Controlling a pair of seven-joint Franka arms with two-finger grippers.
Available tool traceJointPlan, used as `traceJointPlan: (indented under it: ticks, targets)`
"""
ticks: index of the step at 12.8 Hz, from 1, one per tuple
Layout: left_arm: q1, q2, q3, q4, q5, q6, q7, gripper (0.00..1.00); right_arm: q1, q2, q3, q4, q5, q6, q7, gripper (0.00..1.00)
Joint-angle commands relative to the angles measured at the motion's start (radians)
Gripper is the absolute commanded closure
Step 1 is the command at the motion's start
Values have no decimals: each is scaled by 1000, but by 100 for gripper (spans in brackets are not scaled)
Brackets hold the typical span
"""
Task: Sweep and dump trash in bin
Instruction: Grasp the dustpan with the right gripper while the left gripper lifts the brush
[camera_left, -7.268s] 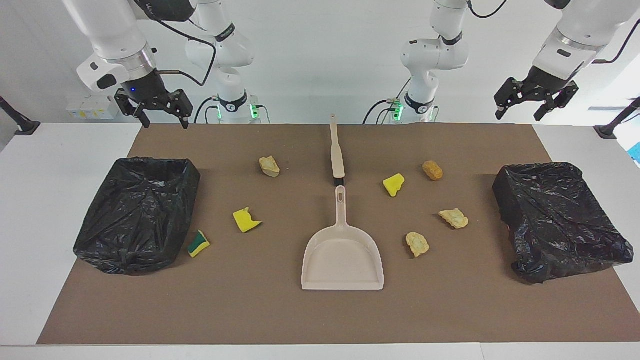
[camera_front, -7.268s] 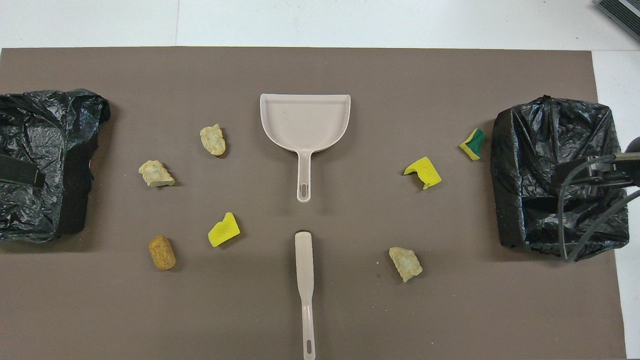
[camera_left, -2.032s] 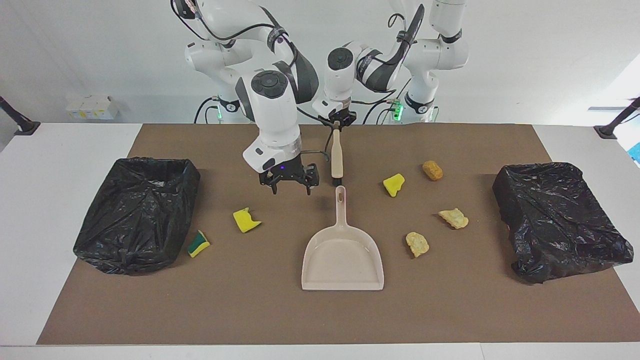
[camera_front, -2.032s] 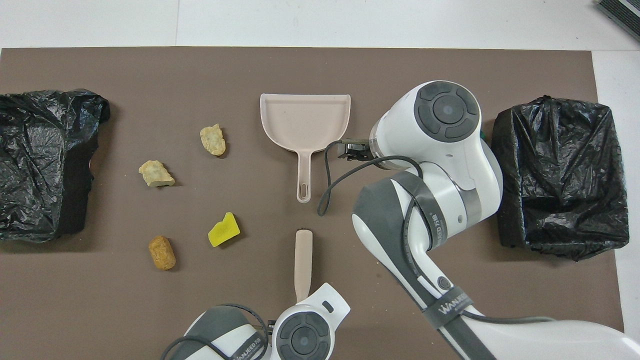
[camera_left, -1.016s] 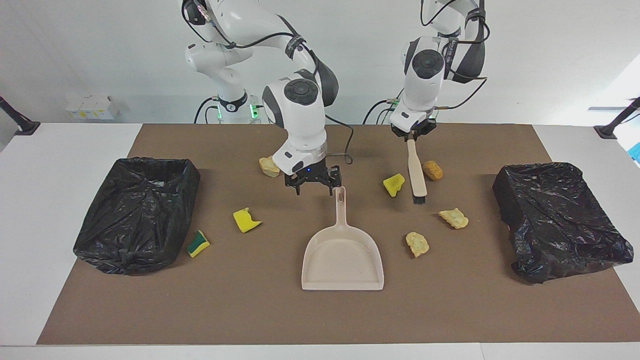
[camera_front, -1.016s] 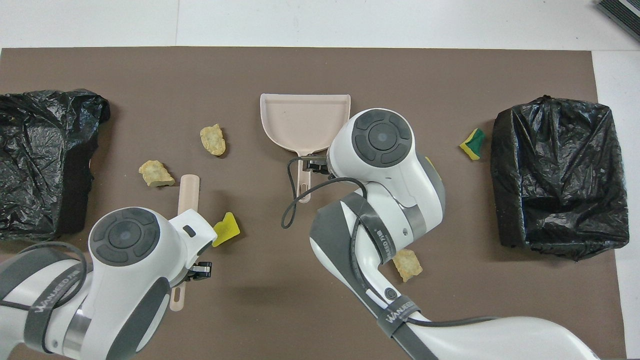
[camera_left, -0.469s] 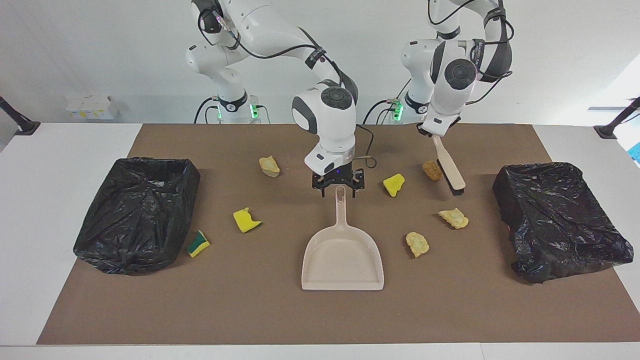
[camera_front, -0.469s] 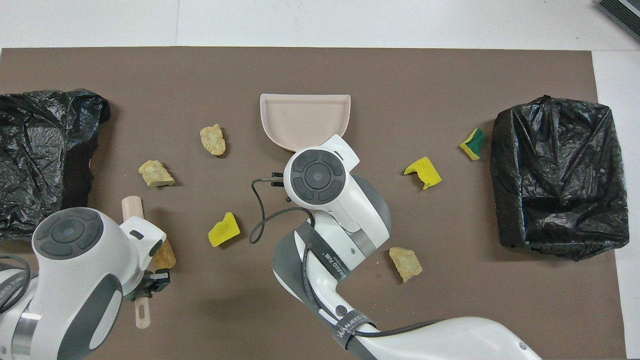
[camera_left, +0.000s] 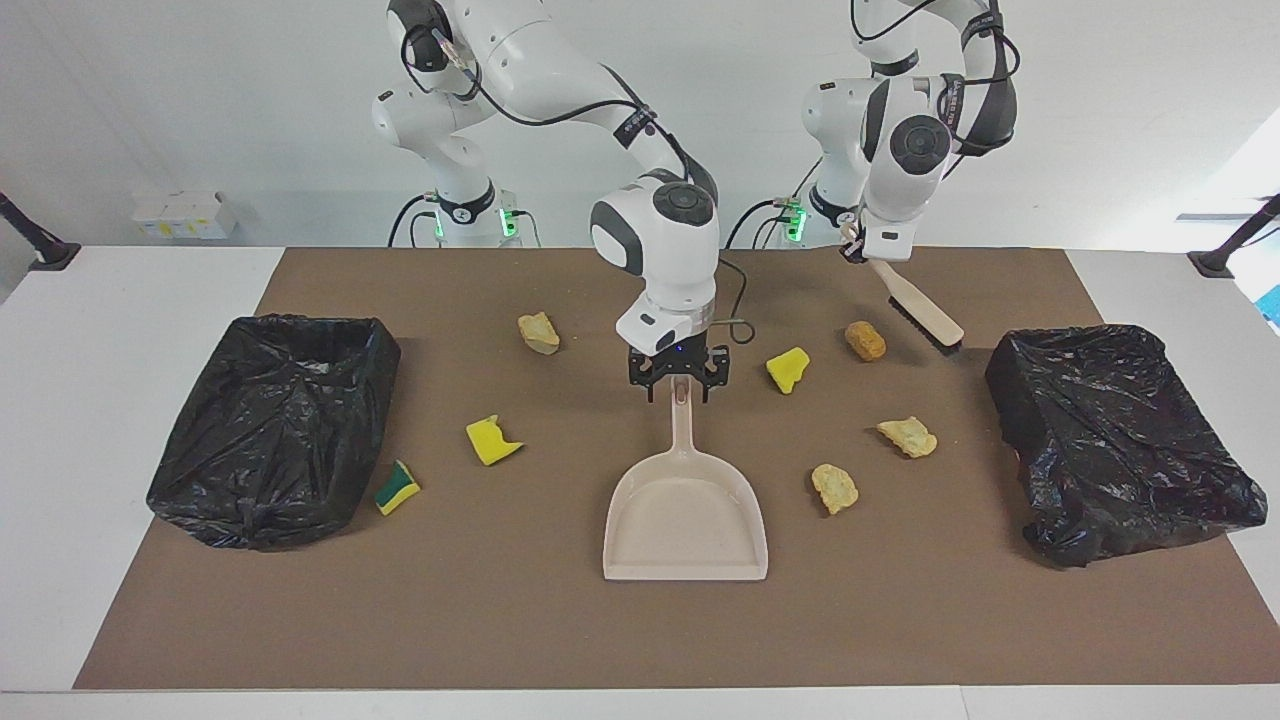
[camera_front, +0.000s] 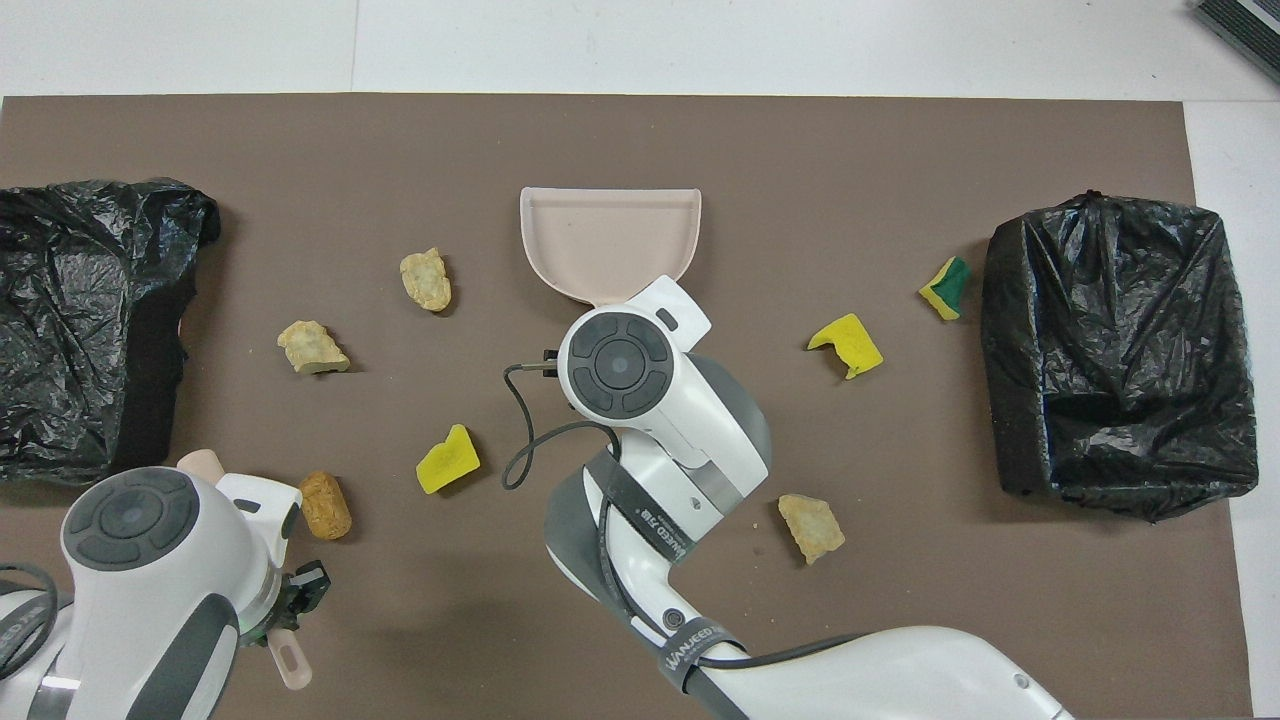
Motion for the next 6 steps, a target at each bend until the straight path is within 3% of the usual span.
traceJointPlan:
  ticks: [1,3,5,6]
  targets:
    - [-21,7,1,-46,-59,93,-98,100,-5,0,0,-27,-41,47,33,16]
    - [-33,53,-3,-40,-124,194,-135,100,-10,0,0,-25,-41,54,28,21]
    - [-56,96,-3,-7,-165,225,-117,100,-14,0,0,-24,-49,60,21,42]
    - [-56,127,-5,21,-174,239,-112,100,-17,0,2,-24,-66,62,18,59]
